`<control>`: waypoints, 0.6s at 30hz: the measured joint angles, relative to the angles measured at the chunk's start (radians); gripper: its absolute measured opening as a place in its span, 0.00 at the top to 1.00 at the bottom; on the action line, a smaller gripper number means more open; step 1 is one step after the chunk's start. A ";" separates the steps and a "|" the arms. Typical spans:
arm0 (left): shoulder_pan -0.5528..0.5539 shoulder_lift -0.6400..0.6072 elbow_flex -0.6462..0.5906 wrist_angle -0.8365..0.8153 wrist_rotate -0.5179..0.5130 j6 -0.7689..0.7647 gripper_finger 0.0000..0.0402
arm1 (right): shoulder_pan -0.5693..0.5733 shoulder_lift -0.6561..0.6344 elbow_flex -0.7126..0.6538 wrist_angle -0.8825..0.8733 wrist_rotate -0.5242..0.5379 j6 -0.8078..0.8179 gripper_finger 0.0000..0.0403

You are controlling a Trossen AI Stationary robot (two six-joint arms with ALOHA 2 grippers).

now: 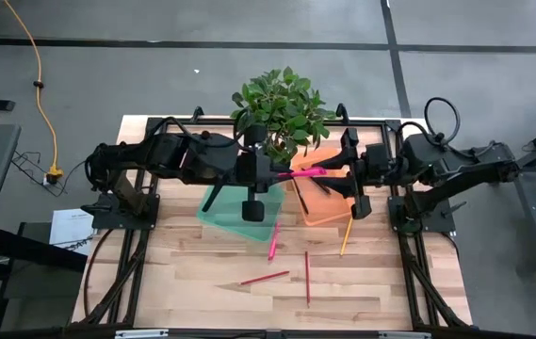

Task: Sort pens & pencils
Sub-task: Put the bottom pink pen into the orange bin

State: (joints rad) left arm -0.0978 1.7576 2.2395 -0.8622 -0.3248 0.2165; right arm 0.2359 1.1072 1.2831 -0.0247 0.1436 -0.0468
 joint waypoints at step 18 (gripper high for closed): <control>0.000 0.000 0.000 -0.009 0.000 -0.003 0.93 | 0.000 0.000 0.000 0.038 -0.033 -0.006 0.71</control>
State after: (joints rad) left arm -0.0975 1.7576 2.2395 -0.8715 -0.3248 0.2134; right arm 0.2359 1.1074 1.2831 0.0135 0.1110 -0.0532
